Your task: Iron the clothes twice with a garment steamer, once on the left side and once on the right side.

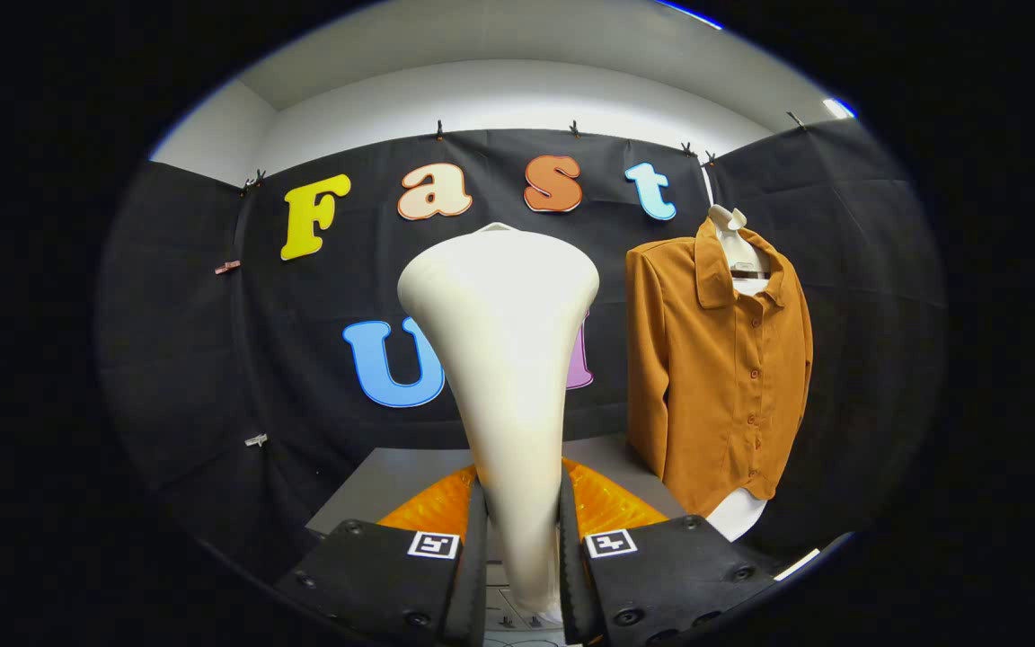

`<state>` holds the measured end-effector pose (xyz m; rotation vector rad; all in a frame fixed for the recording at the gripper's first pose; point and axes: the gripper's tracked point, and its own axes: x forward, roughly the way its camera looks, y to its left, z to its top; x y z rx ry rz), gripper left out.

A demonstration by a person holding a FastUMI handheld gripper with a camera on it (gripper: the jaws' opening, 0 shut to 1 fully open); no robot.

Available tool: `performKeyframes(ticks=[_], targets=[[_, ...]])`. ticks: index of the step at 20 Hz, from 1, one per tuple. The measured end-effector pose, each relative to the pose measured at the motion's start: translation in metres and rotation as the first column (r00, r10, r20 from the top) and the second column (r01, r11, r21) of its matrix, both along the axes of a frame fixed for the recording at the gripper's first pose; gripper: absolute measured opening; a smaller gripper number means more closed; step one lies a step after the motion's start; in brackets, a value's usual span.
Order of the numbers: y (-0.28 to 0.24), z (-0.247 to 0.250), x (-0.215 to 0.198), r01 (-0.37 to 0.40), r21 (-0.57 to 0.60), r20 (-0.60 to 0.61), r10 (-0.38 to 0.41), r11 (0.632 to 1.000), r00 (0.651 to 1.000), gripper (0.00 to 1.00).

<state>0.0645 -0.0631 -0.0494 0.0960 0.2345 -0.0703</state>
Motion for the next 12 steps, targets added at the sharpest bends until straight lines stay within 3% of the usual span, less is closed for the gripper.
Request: performKeyframes(ticks=[12], targets=[[-0.0007, 0.0025, -0.0054, 0.006, 0.007, -0.001, -0.006, 1.000, 1.000, 0.36]])
